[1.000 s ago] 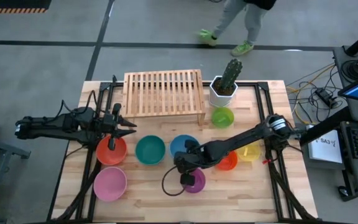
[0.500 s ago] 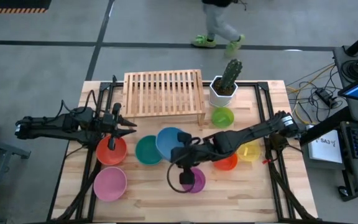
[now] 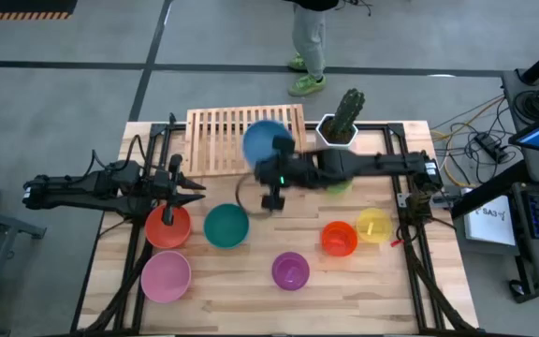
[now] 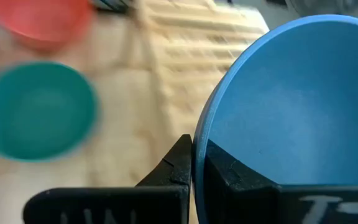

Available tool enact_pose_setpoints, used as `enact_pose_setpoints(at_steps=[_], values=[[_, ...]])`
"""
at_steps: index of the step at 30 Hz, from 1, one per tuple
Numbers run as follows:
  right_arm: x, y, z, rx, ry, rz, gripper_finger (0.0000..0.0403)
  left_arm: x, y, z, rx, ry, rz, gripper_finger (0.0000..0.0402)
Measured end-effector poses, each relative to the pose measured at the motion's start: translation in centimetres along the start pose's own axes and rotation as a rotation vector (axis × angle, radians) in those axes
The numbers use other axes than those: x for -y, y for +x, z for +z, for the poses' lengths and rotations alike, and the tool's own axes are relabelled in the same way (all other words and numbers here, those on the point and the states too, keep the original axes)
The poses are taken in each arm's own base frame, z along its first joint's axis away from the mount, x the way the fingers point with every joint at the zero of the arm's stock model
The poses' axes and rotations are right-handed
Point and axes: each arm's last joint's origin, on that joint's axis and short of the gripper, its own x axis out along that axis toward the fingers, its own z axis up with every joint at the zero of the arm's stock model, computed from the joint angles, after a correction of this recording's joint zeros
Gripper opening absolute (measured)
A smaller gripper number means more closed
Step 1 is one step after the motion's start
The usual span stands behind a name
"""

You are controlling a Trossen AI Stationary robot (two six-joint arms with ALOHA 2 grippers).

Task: Place and stack bowls onto a shelf
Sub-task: Put the blue bowl on the shelf

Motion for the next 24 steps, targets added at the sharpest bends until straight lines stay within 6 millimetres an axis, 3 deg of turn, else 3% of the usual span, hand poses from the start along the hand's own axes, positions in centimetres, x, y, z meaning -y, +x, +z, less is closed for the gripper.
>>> enact_pose_setpoints(at_steps=[5, 9, 17, 24], values=[[4.6, 2.3, -1.3, -0.067, 0.079, 0.015, 0.0009, 0.0, 0.0, 0.0, 0.003, 0.000, 0.000, 0.0077], [6.6, 3.5, -2.0, -0.093, 0.117, 0.024, 0.0009, 0.0, 0.0, 0.0, 0.003, 0.004, 0.000, 0.0077], [7.3, 6.0, -2.9, -0.151, 0.086, 0.018, 0.0009, 0.0, 0.0, 0.0, 0.003, 0.018, 0.000, 0.0077], [7.0, 6.8, -3.2, -0.172, 0.056, 0.025, 0.0009, 0.0, 0.0, 0.0, 0.002, 0.019, 0.000, 0.0077]])
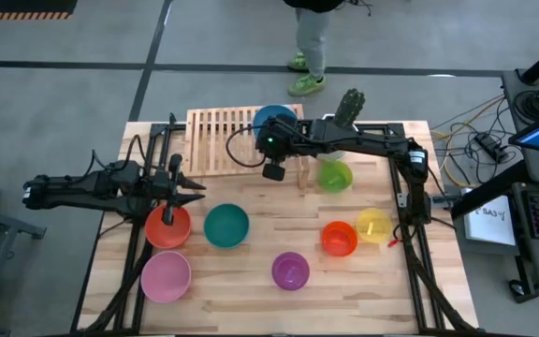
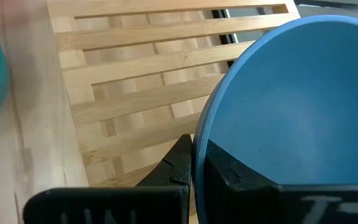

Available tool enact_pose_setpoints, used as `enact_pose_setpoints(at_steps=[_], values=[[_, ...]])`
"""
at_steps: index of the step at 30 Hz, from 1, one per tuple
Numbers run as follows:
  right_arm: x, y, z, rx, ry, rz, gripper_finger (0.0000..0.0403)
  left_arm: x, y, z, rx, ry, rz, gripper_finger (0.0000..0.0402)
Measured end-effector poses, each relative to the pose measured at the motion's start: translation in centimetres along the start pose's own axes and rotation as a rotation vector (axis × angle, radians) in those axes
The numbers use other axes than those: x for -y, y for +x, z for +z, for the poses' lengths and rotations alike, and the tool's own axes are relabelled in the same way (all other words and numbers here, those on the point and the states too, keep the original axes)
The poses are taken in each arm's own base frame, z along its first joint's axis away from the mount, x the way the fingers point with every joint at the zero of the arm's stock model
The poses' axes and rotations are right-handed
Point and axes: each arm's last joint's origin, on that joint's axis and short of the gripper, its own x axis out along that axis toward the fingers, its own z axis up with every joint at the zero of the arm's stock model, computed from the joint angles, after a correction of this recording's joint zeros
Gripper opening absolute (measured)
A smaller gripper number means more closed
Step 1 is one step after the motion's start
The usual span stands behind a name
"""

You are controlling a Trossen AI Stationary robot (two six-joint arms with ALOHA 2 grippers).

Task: Place and stack bowls onto a shelf
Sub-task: Put the blue bowl on the shelf

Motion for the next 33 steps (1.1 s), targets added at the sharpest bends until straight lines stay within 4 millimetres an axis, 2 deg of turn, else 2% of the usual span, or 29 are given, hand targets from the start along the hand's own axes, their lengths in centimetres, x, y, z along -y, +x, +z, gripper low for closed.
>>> enact_pose_setpoints(at_steps=[14, 25, 33], values=[[-0.2, 0.7, -0.5, -0.024, -0.020, 0.000, 0.0012, 0.0, 0.0, 0.0, 0.000, 0.004, 0.000, 0.0077], [-0.4, 1.2, -0.9, -0.045, -0.034, 0.003, 0.0074, 0.0, 0.0, 0.0, 0.000, 0.004, 0.000, 0.0077], [-0.2, 0.8, -0.6, -0.029, -0.047, -0.001, 0.0080, 0.0, 0.0, 0.0, 0.000, 0.004, 0.000, 0.0077]])
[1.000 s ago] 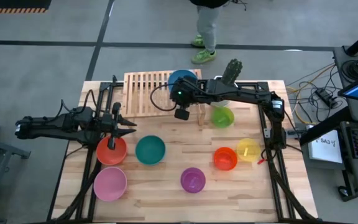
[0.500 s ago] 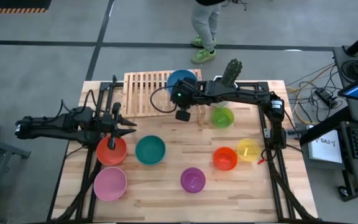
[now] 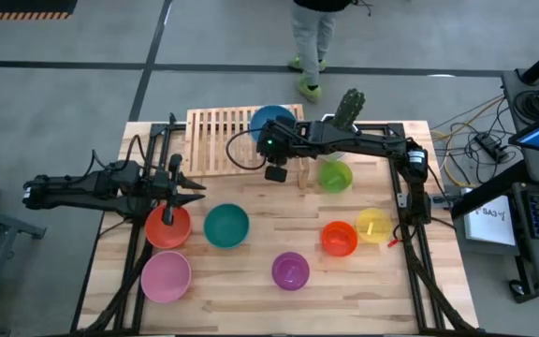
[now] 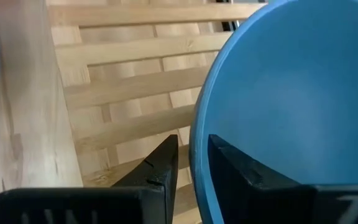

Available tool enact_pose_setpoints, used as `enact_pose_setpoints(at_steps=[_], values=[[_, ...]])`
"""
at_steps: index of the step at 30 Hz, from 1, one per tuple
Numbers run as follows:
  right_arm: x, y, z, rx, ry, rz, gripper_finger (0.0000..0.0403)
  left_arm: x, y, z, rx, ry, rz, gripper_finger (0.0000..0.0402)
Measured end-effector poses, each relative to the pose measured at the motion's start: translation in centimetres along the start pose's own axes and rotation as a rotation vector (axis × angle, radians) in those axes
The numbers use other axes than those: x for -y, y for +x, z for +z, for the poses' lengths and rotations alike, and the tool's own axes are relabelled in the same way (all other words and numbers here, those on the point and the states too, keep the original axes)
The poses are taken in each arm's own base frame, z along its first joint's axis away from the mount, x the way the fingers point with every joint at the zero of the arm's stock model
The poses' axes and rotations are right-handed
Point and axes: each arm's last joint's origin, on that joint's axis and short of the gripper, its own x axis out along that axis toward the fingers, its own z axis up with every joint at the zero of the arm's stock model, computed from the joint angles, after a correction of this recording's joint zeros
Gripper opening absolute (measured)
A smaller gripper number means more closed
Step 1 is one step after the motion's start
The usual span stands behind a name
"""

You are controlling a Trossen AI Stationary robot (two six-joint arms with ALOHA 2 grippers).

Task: Place and stack bowls onto a shelf
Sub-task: Put the blue bowl on the shelf, then stack the green bowl on top of the blue bowl on the shelf

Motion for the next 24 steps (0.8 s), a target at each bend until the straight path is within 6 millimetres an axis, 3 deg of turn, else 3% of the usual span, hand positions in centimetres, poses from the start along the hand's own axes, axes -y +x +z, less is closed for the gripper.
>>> enact_pose_setpoints(at_steps=[15, 24], values=[[0.7, -1.5, 1.2, 0.061, 0.002, -0.020, 0.0080, 0.0, 0.0, 0.0, 0.000, 0.000, 0.000, 0.0077], [0.6, -5.1, 3.3, 0.181, 0.036, -0.020, 0.0079, 0.0, 0.2, -0.1, -0.012, -0.019, 0.000, 0.0077]])
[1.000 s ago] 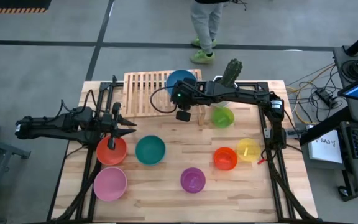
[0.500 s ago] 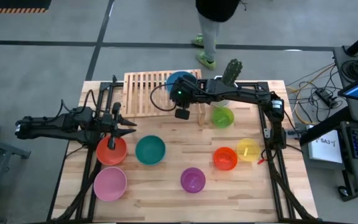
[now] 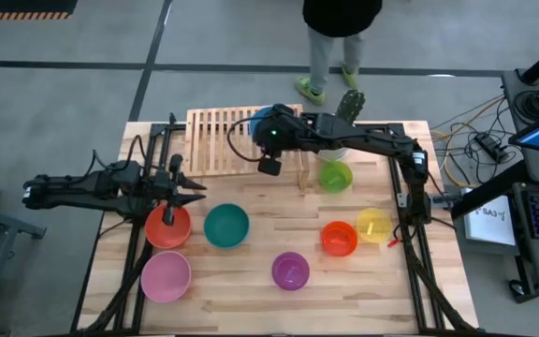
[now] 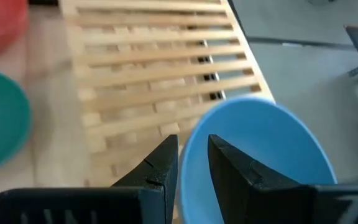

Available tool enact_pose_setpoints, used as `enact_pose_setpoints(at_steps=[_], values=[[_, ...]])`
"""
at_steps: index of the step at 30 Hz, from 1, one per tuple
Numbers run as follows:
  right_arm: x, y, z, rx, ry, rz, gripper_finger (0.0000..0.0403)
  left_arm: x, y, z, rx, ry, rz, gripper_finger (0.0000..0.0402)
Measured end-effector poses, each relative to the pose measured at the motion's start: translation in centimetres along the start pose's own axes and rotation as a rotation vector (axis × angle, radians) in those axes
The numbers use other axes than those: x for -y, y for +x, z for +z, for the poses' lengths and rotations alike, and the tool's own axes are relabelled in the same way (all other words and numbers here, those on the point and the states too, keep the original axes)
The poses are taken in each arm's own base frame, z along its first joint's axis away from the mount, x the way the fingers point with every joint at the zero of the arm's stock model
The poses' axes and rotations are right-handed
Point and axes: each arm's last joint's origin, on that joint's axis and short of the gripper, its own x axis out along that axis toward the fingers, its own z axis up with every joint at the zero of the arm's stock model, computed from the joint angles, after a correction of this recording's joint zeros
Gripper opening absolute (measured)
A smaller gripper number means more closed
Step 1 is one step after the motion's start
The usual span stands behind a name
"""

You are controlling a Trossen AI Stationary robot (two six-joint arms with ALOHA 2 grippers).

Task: Place and stack bowls onto a shelf
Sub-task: Stack the green bowl on top of the blue bowl on the shelf

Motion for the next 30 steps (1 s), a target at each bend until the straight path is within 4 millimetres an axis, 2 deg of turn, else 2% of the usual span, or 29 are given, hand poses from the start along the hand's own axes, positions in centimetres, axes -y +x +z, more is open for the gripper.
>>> enact_pose_setpoints(at_steps=[3, 6, 14, 19, 23, 30], values=[[-0.5, -1.7, 0.6, 0.019, -0.015, 0.016, 0.0080, 0.0, 0.4, -0.4, -0.027, -0.047, 0.000, 0.0077], [-1.3, -3.3, 0.4, -0.008, -0.049, 0.043, 0.0077, 0.0, 0.9, -1.0, -0.063, -0.108, 0.002, 0.0077], [-5.2, -6.5, -1.8, -0.042, -0.125, 0.212, 0.0061, 0.1, 3.1, -2.1, -0.171, -0.313, 0.015, 0.0077], [-8.3, -8.2, -4.2, 0.020, -0.123, 0.273, 0.0054, 0.9, 4.8, -2.8, -0.256, -0.436, -0.004, 0.0077], [-10.9, -9.7, -6.5, 0.118, -0.116, 0.328, 0.0052, 2.3, 5.8, -2.8, -0.332, -0.506, -0.057, 0.0077], [-14.0, -10.8, -10.5, 0.311, -0.123, 0.416, 0.0052, 5.5, 7.9, -1.1, -0.456, -0.511, -0.158, 0.0077]])
